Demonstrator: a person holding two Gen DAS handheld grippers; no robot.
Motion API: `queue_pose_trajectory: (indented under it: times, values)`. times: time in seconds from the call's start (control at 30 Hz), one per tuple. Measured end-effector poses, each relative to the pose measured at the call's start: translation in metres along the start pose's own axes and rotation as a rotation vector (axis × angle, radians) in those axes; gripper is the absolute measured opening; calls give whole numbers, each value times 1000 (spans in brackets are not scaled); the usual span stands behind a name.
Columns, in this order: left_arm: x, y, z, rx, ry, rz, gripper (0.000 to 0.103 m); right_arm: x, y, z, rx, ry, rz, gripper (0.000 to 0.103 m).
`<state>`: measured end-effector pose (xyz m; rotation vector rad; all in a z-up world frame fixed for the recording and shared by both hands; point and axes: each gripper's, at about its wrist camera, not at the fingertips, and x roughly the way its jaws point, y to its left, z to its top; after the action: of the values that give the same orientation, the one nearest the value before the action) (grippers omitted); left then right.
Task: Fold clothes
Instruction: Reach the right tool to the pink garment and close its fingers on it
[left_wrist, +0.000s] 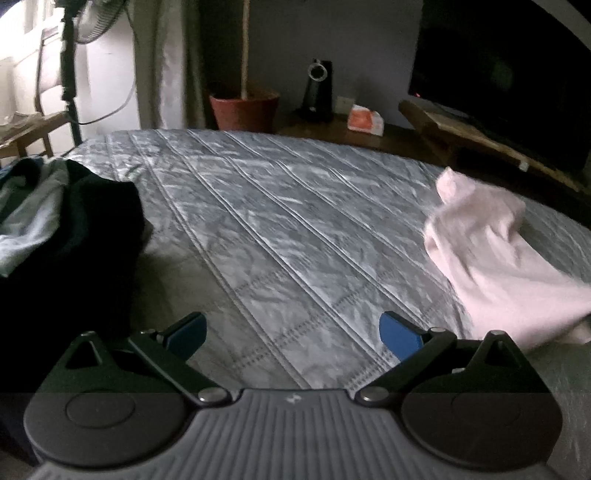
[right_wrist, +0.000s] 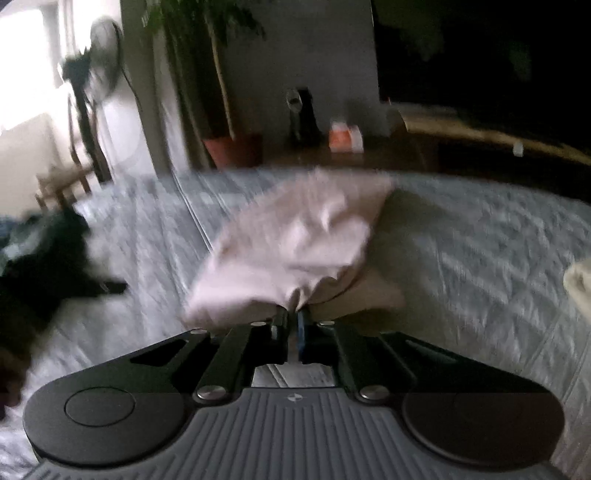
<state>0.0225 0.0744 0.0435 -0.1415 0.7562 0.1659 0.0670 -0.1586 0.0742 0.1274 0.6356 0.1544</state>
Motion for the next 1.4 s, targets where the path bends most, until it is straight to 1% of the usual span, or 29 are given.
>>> queue_pose_trajectory:
  times: [0.17,0.27,0.3,0.33,0.37,0.4,0.43,0.5,0.57,0.6,0.63,0.67,0.7,0.73,0.77,0.83,0.9,0.97,1.07,1.13,1.2,1.23,1.27,1.3,1.4]
  values:
    - [-10,9,6,-29,-54,43,100,-49,9,58,40,-162,91,3]
    - [-16,18,8,-56,-83,80,100,-73,31,95,4,-274,153,3]
    - [-19,22,8,-66,-92,93,100,-77,40,104,-20,-293,177,4]
    - [-20,25,9,-75,-98,106,100,-75,50,110,-41,-270,247,4]
    - [-20,28,10,-85,-100,110,100,-73,59,115,-65,-242,317,7]
    - [-20,31,11,-95,-100,108,100,-70,70,114,-116,-180,382,6]
    - [-19,33,12,-101,-98,105,100,-66,80,112,-164,-125,436,8]
    - [-18,34,12,-101,-93,105,100,-67,85,100,-212,-101,402,14]
    - [-18,34,13,-105,-95,97,100,-57,61,93,-70,-46,438,17]
    - [-17,35,13,-109,-98,90,100,-52,48,89,-16,-52,401,23]
    - [-17,35,14,-107,-97,83,100,-46,36,86,20,-62,322,31]
    - [-16,34,13,-103,-95,77,100,-37,24,85,58,-59,245,63]
    - [-15,33,13,-98,-93,73,100,-25,11,85,114,-45,186,97]
    - [-14,33,13,-94,-92,70,100,-11,-4,86,195,-27,141,100]
    - [-13,33,13,-91,-93,66,100,4,-19,87,278,-13,136,96]
    - [-12,33,14,-87,-93,61,100,35,-41,90,362,15,116,92]
    - [-10,34,14,-86,-89,59,100,67,-61,93,439,44,95,79]
    - [-7,35,15,-90,-77,59,100,100,-71,95,418,83,43,73]
    - [-2,34,16,-85,-60,50,100,139,-72,90,409,143,-1,73]
    - [1,33,16,-79,-54,45,100,149,-72,83,399,151,-23,73]
    - [3,34,17,-85,-45,38,100,160,-70,81,397,143,-14,72]
    - [4,34,17,-90,-42,35,100,162,-68,81,380,154,-37,72]
    - [5,34,17,-94,-39,32,100,165,-65,81,362,166,-59,60]
    - [5,34,17,-93,-37,31,100,167,-63,81,347,176,-80,42]
    - [6,33,17,-90,-34,29,100,172,-60,82,362,179,-104,27]
